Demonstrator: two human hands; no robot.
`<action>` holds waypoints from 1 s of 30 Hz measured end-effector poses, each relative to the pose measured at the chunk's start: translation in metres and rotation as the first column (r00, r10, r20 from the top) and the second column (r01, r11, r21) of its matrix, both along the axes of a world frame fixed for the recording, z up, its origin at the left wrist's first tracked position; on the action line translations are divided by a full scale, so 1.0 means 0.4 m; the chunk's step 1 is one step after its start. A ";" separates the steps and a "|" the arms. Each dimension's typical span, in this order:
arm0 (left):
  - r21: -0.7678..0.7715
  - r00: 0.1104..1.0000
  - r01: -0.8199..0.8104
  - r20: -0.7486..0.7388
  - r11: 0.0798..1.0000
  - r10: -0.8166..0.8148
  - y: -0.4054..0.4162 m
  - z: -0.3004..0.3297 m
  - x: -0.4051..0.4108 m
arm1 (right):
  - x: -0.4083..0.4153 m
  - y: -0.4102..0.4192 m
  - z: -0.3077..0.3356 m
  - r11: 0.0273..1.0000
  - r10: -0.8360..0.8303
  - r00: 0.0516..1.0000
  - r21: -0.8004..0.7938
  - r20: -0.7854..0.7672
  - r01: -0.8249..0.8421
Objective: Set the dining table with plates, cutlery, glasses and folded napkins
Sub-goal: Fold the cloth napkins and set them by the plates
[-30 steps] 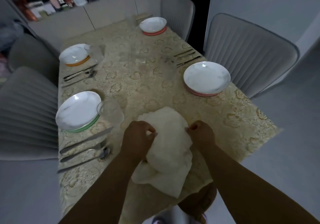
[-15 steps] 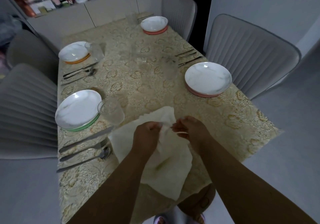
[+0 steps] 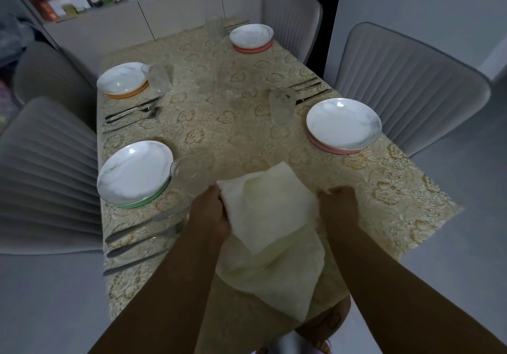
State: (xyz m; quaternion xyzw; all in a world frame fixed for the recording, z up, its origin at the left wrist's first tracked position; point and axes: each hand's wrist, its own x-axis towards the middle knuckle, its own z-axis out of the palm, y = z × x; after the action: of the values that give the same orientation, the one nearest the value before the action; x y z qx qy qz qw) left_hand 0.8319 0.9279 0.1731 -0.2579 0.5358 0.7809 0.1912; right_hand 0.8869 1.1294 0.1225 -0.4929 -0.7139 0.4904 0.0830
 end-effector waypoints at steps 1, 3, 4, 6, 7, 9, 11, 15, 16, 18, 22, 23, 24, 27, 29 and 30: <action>0.013 1.000 0.011 0.007 1.000 -0.011 -0.013 0.006 -0.010 | 0.000 -0.009 0.001 0.977 0.034 0.999 0.211 0.018 -0.037; 0.065 1.000 0.027 -0.009 0.998 -0.026 -0.037 0.014 -0.027 | -0.021 -0.048 0.012 0.897 0.304 0.951 0.355 -0.064 -0.263; 0.110 0.999 0.048 -0.013 0.993 -0.047 -0.045 0.022 -0.031 | -0.040 -0.075 0.019 0.821 0.495 0.865 0.369 -0.080 -0.436; 0.181 0.991 0.137 -0.023 0.974 -0.135 -0.059 0.041 -0.031 | -0.079 -0.124 0.024 0.585 0.773 0.634 0.401 -0.014 -0.705; 0.218 0.985 0.175 -0.028 0.960 -0.173 -0.066 0.049 -0.030 | -0.095 -0.143 0.026 0.476 0.839 0.542 0.422 0.045 -0.772; 0.228 0.978 0.206 -0.047 0.951 -0.201 -0.084 0.046 -0.032 | -0.119 -0.174 0.022 0.250 0.891 0.394 0.482 0.224 -0.840; 0.210 0.978 0.206 -0.045 0.956 -0.201 -0.103 0.045 -0.034 | -0.140 -0.201 0.013 0.039 0.871 0.271 0.492 0.410 -0.870; 0.224 0.976 0.215 -0.023 0.951 -0.215 -0.149 0.019 -0.042 | -0.160 -0.223 -0.012 -0.180 0.743 0.145 0.404 0.653 -0.897; 0.213 0.976 0.217 -0.019 0.952 -0.218 -0.156 0.013 -0.043 | -0.161 -0.229 -0.014 -0.193 0.736 0.142 0.406 0.662 -0.893; 0.192 0.973 0.229 -0.035 0.954 -0.227 -0.168 -0.006 -0.043 | -0.166 -0.255 -0.012 -0.230 0.762 0.139 0.466 0.632 -0.854; 0.231 0.973 0.225 -0.008 0.946 -0.230 -0.171 -0.015 -0.037 | -0.177 -0.309 -0.024 -0.311 0.775 0.066 0.469 0.629 -0.827; 0.261 0.973 0.220 0.010 0.940 -0.231 -0.169 -0.007 -0.035 | -0.178 -0.307 -0.029 -0.316 0.769 0.060 0.461 0.636 -0.829; 0.280 0.974 0.209 0.024 0.937 -0.224 -0.171 -0.005 -0.036 | -0.178 -0.300 -0.034 -0.330 0.766 0.045 0.452 0.642 -0.829; 0.305 0.981 0.177 0.025 0.936 -0.193 -0.172 0.000 -0.036 | -0.180 -0.280 -0.044 -0.382 0.765 -0.036 0.409 0.643 -0.829; 0.186 0.988 0.151 0.008 0.971 -0.155 -0.167 0.002 -0.036 | -0.178 -0.262 -0.042 -0.333 0.804 -0.038 0.396 0.593 -0.856; 0.046 0.990 0.144 -0.012 0.989 -0.143 -0.161 0.000 -0.036 | -0.175 -0.243 -0.037 -0.259 0.846 -0.016 0.385 0.533 -0.886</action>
State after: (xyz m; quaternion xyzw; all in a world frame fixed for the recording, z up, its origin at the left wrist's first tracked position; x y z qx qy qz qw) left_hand 0.8177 0.8635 0.1729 -0.2108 0.5354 0.7785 0.2507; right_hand 0.8169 1.0320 0.1076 0.2239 -0.9590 0.0935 -0.1466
